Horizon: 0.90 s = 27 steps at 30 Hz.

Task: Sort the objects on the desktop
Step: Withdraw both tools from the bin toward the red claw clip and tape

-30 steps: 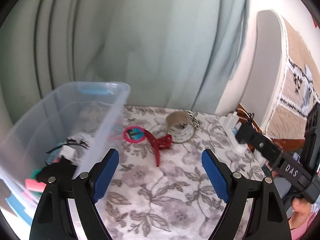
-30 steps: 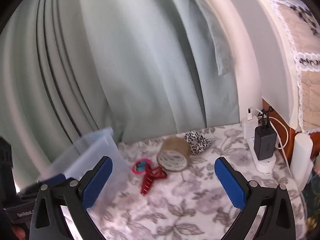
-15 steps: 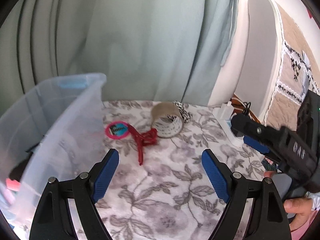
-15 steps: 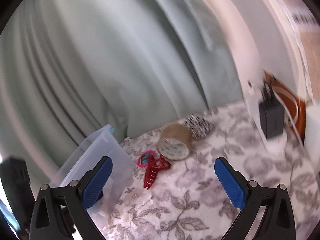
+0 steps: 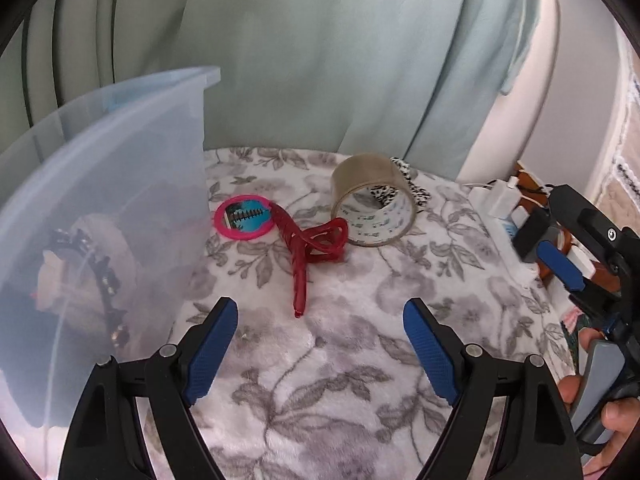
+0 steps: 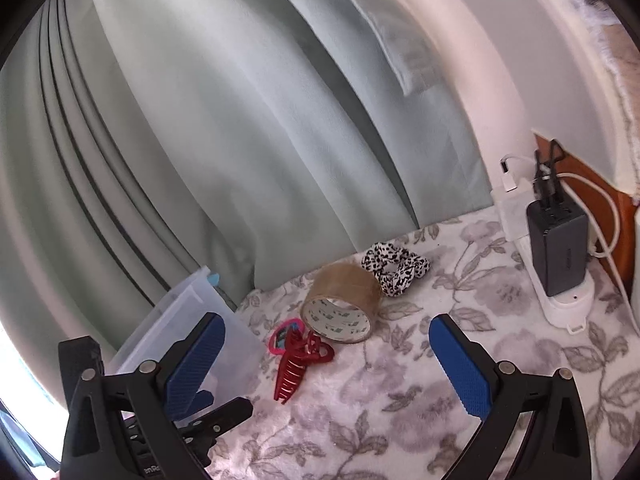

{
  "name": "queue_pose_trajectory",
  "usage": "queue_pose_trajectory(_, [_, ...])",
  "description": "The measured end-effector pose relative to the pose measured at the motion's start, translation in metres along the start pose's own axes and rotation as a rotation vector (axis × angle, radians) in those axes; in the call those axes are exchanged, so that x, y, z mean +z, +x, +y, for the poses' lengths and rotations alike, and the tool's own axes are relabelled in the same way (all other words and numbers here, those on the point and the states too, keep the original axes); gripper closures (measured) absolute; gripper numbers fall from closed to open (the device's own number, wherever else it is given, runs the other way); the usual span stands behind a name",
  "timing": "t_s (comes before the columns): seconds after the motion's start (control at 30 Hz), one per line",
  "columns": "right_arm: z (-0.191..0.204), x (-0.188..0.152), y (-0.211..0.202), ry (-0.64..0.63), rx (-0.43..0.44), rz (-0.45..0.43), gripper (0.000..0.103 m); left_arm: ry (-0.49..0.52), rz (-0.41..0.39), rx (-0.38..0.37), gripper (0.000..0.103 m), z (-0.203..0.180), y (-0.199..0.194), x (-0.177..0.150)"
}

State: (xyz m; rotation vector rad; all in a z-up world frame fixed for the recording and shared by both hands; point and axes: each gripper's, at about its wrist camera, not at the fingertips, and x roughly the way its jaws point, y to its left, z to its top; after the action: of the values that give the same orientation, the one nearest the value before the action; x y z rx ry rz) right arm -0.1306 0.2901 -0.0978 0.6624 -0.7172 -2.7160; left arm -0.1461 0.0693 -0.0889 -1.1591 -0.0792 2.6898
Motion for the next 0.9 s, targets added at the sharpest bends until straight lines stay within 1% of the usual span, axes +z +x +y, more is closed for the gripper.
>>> queue_pose_trajectory(0.07, [-0.003, 0.002, 0.012, -0.014, -0.054, 0.051, 0.0, 0.001, 0.001, 0.007, 0.018, 0.001, 0.007, 0.001])
queue_pose_trajectory(0.1, [-0.007, 0.002, 0.019, -0.002, -0.059, 0.084, 0.0, 0.003, -0.001, 0.019, 0.018, 0.002, 0.01, 0.002])
queue_pose_trajectory(0.17, [-0.017, 0.0, 0.03, 0.051, -0.021, 0.125, 0.0, 0.002, 0.003, 0.021, 0.018, 0.004, 0.015, 0.003])
queue_pose_trajectory(0.2, [-0.022, -0.001, 0.037, 0.075, -0.012, 0.161, 0.0, -0.001, 0.005, 0.022, 0.018, 0.005, 0.018, 0.003])
queue_pose_trajectory(0.23, [-0.024, -0.002, 0.04, 0.079, -0.013, 0.172, 0.0, -0.002, 0.008, 0.021, 0.018, 0.005, 0.019, 0.004])
queue_pose_trajectory(0.3, [-0.025, -0.005, 0.044, 0.073, -0.01, 0.174, 0.0, -0.005, 0.013, 0.019, 0.018, 0.007, 0.023, 0.004])
queue_pose_trajectory(0.4, [-0.028, -0.007, 0.048, 0.079, 0.021, 0.184, 0.0, -0.007, 0.016, 0.011, 0.018, 0.007, 0.028, 0.005])
queue_pose_trajectory(0.53, [-0.023, -0.005, 0.053, 0.044, 0.009, 0.167, 0.0, -0.004, 0.018, -0.002, 0.018, 0.006, 0.035, 0.008])
queue_pose_trajectory(0.77, [-0.011, -0.002, 0.075, -0.028, 0.029, 0.237, 0.0, 0.016, 0.034, 0.038, 0.018, 0.007, 0.049, 0.014])
queue_pose_trajectory(0.8, [-0.012, -0.002, 0.079, -0.027, 0.026, 0.253, 0.0, 0.012, 0.04, 0.034, 0.018, 0.008, 0.051, 0.014])
queue_pose_trajectory(0.9, [-0.014, -0.001, 0.085, -0.011, 0.045, 0.262, 0.0, 0.006, 0.06, 0.029, 0.018, 0.01, 0.057, 0.014])
